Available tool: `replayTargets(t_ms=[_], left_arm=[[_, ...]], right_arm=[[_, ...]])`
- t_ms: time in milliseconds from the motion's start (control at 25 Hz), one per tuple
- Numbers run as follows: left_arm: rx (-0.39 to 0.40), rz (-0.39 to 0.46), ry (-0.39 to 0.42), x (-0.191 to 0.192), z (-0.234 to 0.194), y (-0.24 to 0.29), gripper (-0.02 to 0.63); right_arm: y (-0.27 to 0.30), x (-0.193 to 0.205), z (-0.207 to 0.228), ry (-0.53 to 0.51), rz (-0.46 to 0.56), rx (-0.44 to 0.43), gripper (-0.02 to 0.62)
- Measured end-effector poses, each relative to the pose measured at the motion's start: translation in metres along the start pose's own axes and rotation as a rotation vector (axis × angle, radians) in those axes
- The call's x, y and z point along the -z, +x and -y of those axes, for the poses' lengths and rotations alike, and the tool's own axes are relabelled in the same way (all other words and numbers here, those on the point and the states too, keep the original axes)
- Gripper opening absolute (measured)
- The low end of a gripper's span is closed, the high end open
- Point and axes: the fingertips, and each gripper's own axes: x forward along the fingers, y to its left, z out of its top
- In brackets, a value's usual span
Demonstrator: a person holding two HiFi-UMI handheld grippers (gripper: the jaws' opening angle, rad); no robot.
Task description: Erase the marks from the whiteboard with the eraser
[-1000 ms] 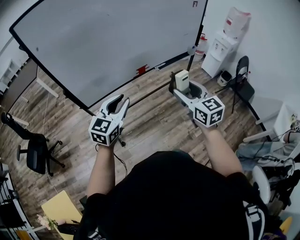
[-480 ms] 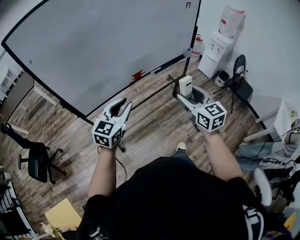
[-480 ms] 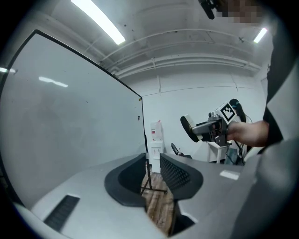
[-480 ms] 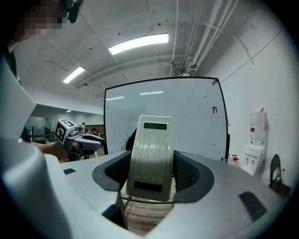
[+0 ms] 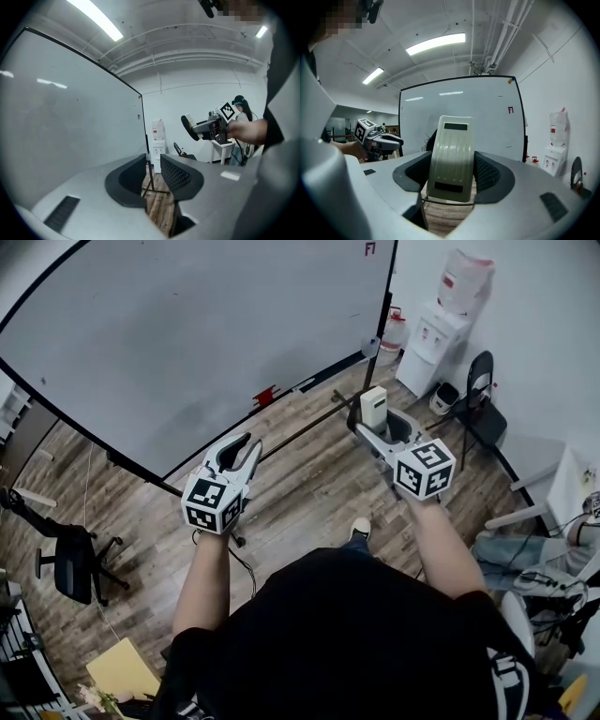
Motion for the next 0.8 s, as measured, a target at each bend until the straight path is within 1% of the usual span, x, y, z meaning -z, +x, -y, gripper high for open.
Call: replayTargets(t_ms=[200, 360, 520, 640, 800], left_arm=[[-0.006, -0.006, -0.007, -0.003, -0.001, 0.027, 0.103], [-0.003, -0.017, -0.019, -0.001, 0.002, 0.048, 0.103], [-0.003, -0.03, -0.022, 0.003, 0.003, 0.068, 0.104], [-0.003, -0.035, -0.025, 0.004, 0.0, 0.08, 0.103], [-0.004, -0.054, -0.034, 0.011, -0.003, 0.093, 0.104]], right_arm=[[0.008, 0.002, 0.029, 0.005, -0.009, -0.004, 0.262], [0.009, 0.0, 0.052, 0.0, 0.003, 0.006, 0.262], [0.015, 0.006, 0.075, 0.003, -0.013, 0.012, 0.262], [0.02, 0.011, 0.088, 0.011, -0.023, 0.012, 0.262], [0.028, 0.014, 0.103, 0.024, -0.007, 0.006, 0.261]])
